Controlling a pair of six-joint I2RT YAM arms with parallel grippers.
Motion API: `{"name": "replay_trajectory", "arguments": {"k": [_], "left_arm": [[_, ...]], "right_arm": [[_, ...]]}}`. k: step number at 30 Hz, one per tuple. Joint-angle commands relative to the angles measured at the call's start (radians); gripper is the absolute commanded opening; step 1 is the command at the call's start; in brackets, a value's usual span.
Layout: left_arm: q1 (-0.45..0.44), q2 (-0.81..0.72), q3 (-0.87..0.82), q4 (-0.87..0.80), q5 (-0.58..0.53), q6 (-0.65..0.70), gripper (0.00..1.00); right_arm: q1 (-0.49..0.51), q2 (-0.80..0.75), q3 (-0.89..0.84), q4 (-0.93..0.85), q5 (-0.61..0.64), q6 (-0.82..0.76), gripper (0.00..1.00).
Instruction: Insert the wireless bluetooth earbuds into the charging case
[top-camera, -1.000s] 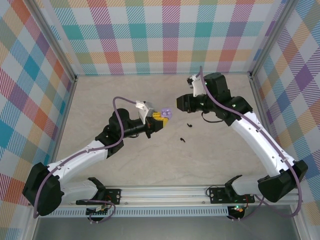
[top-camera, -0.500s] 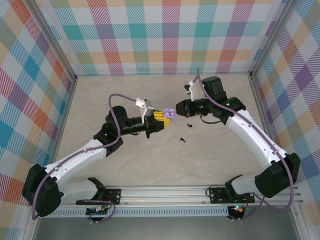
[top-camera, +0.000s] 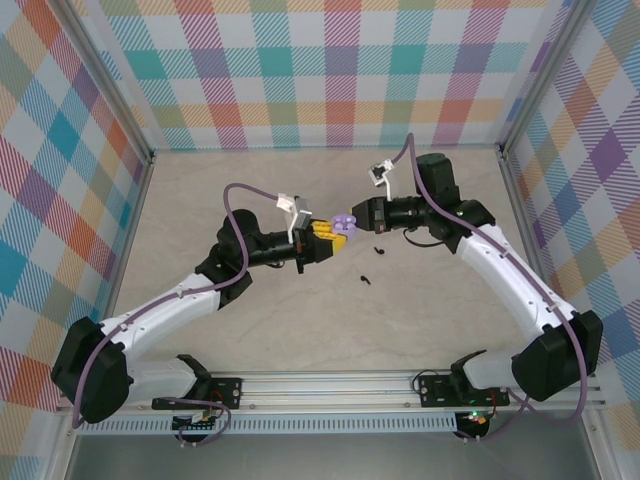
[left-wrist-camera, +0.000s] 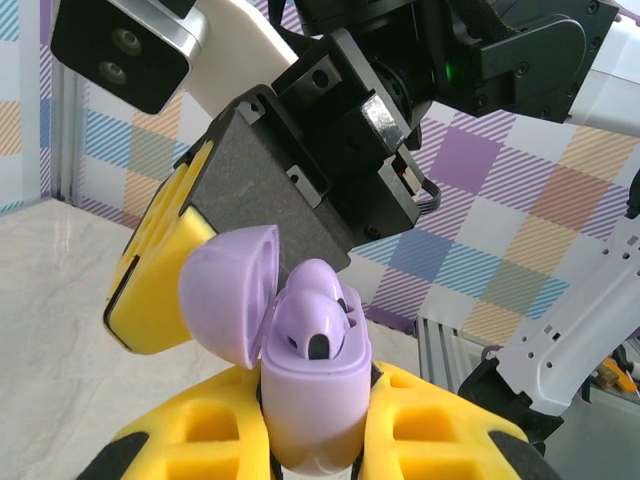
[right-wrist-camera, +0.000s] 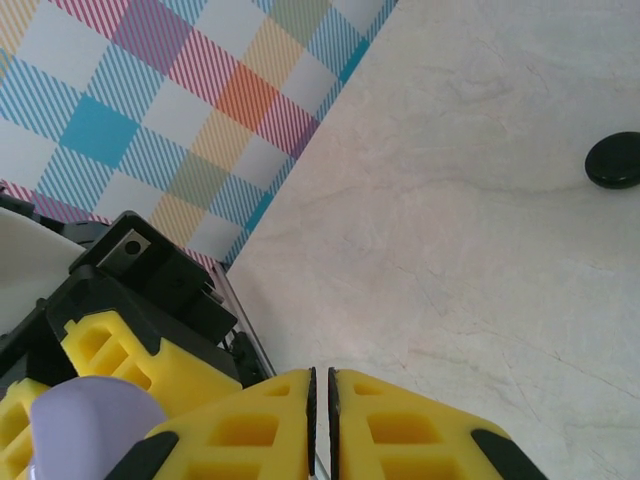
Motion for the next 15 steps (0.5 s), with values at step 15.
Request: {"name": "replay_trajectory", "arguments": {"k": [15], "left_arm": [[-0.013,0.079,0.062,-0.129,-0.186,-0.093,0.11]], "right_arm": [[-0.017,-0.077,0.005,-0.091,0.248,-0.026,0.17]]}}
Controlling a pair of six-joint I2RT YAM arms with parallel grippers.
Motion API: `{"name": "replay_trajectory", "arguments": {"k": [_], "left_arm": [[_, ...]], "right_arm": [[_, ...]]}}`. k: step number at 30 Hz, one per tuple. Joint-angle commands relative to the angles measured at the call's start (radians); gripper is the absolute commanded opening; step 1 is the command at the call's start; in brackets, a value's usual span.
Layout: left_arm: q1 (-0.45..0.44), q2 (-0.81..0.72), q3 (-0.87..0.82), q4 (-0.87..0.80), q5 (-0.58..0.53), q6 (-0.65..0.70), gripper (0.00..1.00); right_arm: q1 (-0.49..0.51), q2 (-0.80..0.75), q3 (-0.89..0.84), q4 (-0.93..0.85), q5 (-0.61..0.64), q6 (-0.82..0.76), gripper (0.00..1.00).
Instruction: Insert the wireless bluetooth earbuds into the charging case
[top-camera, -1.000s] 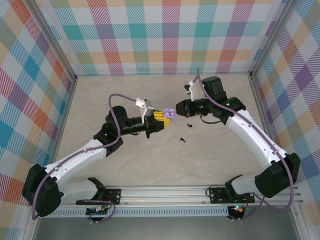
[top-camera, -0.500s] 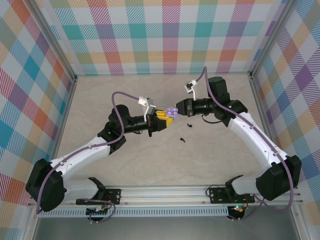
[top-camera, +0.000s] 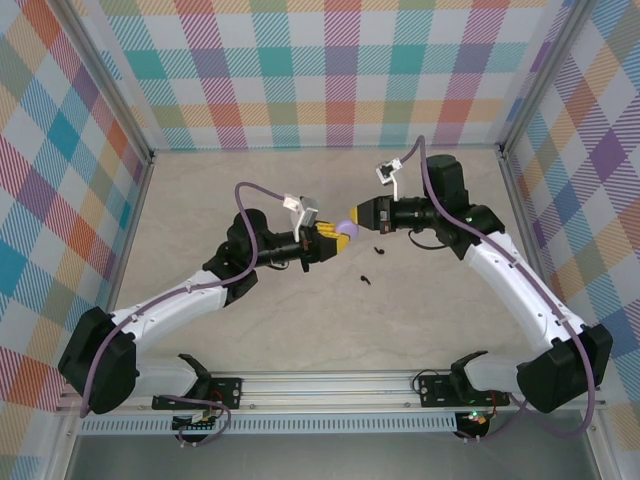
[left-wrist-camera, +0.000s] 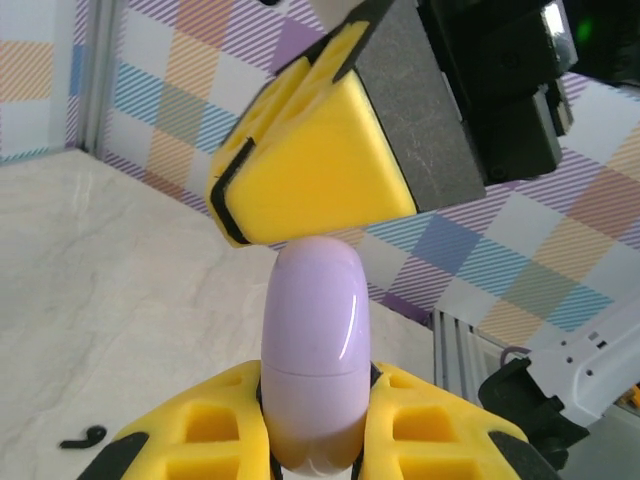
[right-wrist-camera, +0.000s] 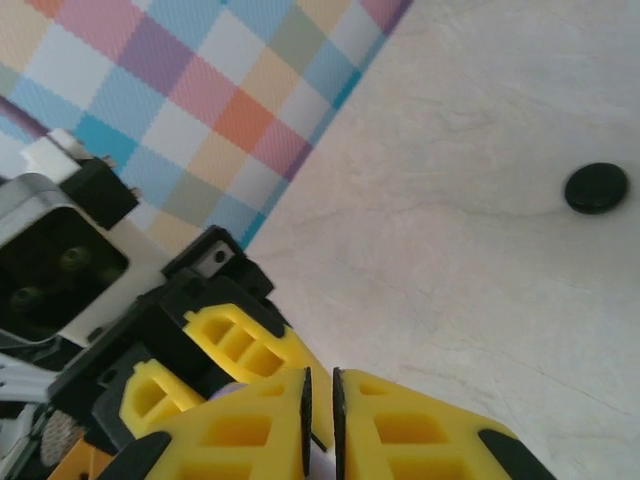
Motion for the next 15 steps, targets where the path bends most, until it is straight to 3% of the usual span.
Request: {"name": "replay_trajectory", "arguments": {"k": [1,6,15], "left_arm": [[0.000,0.036,0.078,-0.115,-0.121,-0.060,0.11],[0.044,0.139,0.141,-0.149,-0.128,-0.153,0.11],[0.087,0.306,0.285,-0.278,-0.218,-0.153,0.14]], "right_arm": [[-0.001,-0.024,0.031,-0.111,0.211,-0.033,0.17],[-0.002,-0.057,0.024,-0.191,0.360,-0.043,0.18],[-0.001,-0.127,-0.070,-0.212,0.396,-0.034,0.20]]}}
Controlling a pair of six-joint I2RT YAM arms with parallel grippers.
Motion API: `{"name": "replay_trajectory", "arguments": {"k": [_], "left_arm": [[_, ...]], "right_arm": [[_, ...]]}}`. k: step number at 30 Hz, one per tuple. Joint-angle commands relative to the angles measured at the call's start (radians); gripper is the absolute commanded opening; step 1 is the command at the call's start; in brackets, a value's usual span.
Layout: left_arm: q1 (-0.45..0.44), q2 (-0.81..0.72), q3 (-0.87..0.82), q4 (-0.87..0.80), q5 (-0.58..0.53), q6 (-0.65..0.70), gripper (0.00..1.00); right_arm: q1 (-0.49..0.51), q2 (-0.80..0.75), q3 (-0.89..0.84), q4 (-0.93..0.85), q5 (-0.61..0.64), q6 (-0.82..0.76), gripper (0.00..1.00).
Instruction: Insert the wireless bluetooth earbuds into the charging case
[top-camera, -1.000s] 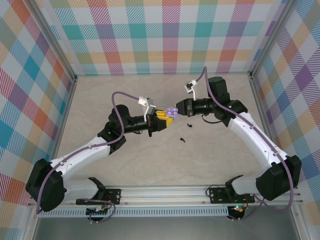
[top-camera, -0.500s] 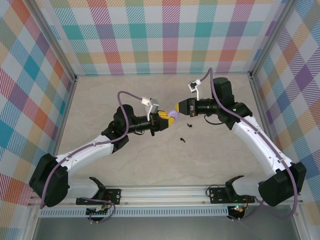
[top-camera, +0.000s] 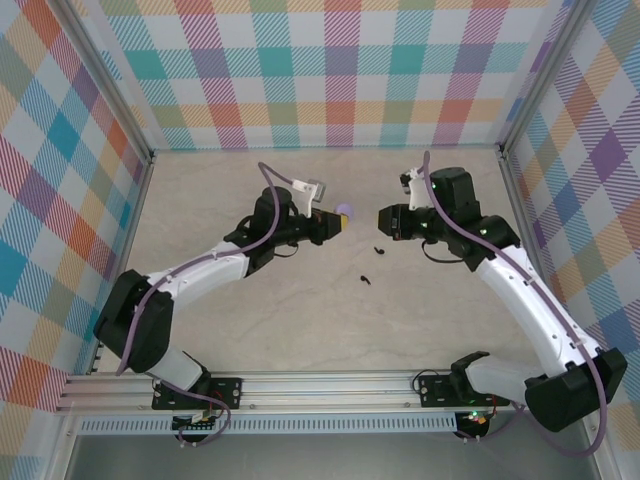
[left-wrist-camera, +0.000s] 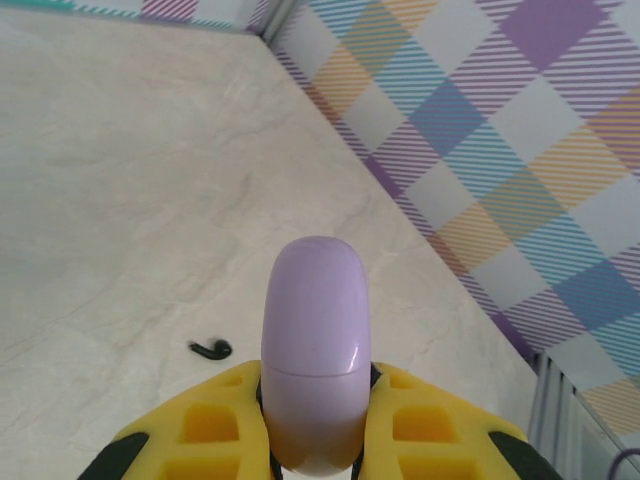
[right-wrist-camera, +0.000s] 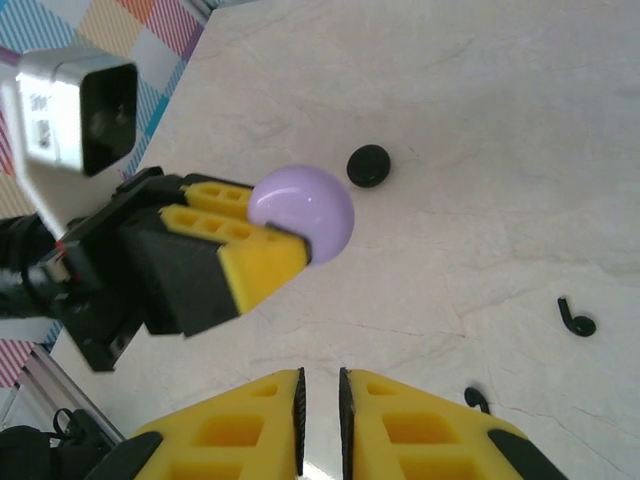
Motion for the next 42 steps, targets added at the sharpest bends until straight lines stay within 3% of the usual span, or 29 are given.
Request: {"name": "replay_trajectory", "arguments": {"k": [1,14,24,42], "left_arm": [[0.017,0.052,0.087,-0.065,-0.050,-0.019,0.14],[0.074,0.489,0.602,-0.536,-0.050,-0.012,0.15],[0.092,0.691,0.778,-0.617,-0.025,-0.022,0.16],[0.118,0.819,0.859,-0.688,-0.019,-0.027,0.19]], "right_arm": [[-0.001,-0.020,-0.038,-0.038,0.035,-0.009,0.20],[-0.001,-0.070,-0.102,-0.053,0.027,0.012,0.21],[-0.001,-0.080,-0.128,-0.068,0.025,0.021,0.23],[0.000,-0.032,-0.113,-0.068,0.022,0.011,0.24]]}}
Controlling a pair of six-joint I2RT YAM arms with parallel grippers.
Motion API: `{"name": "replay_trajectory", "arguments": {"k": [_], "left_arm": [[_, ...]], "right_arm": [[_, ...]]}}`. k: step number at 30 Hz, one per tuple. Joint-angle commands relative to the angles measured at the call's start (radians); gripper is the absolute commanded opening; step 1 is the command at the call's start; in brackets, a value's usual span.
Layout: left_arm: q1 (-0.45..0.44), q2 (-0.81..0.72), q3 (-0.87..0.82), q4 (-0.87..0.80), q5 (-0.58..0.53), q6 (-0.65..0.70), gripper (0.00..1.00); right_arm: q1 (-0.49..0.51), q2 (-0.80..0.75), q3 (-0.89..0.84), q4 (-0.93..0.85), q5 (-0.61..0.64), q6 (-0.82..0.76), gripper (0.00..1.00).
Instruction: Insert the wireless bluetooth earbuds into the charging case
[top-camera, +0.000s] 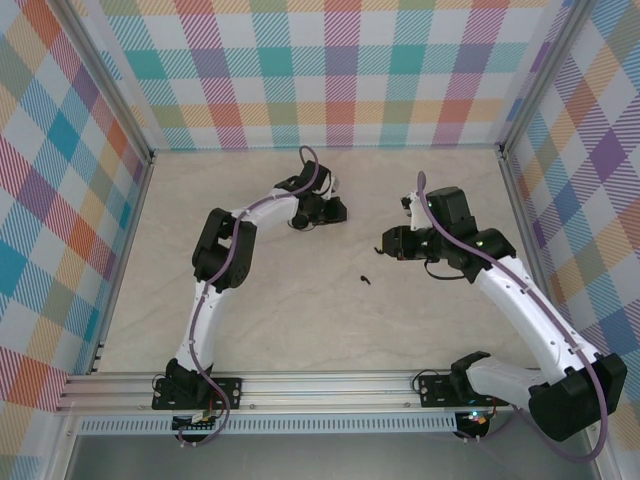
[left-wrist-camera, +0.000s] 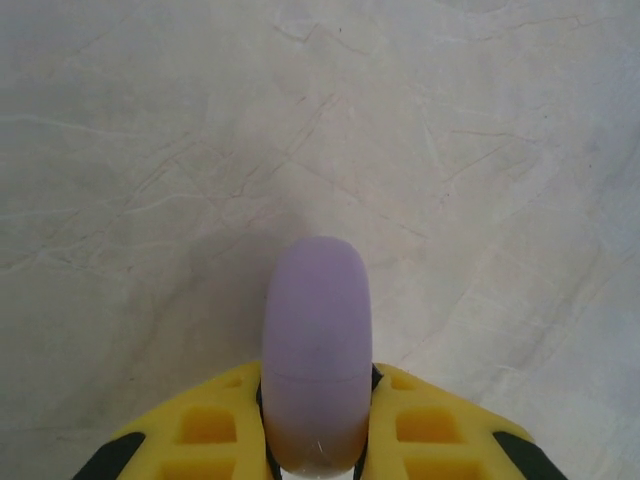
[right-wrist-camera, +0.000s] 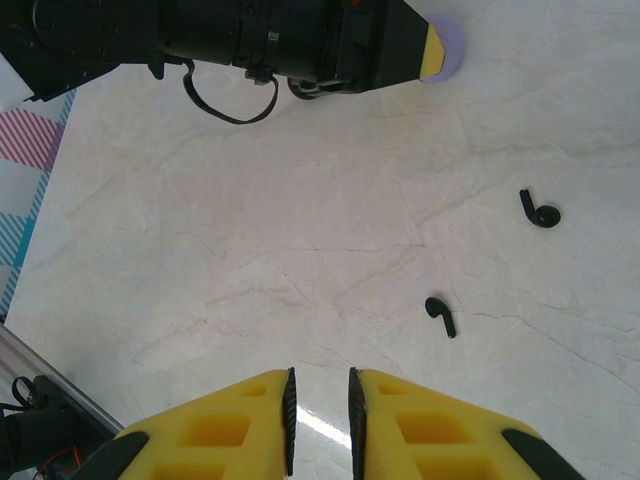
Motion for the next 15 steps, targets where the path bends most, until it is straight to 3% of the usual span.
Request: {"name": "replay_trajectory", "arguments": {"k": [1,4,9,15], "left_arm": [[0.012,0.022,0.030,-0.042,0.017,-0.009,0.19],[0.015,0.025,0.028,-0.054,0.003,-0.007,0.23],[0.016,-0.009,0.020,-0.089,-0.045,0.023,0.54],[0.016,-0.087,0.024,-0.157,-0.102,0.112,0.71]], "right_arm": [[-0.001,0.007,0.013,-0.008,-0.003,-0.003,0.24],[-0.001,0.007,0.013,-0.009,-0.003,-0.002,0.24],[0.000,0.004,0.011,-0.017,0.002,-0.003,0.25],[-0.001,0.002,0.008,-0.016,0.004,-0.002,0.25]]}}
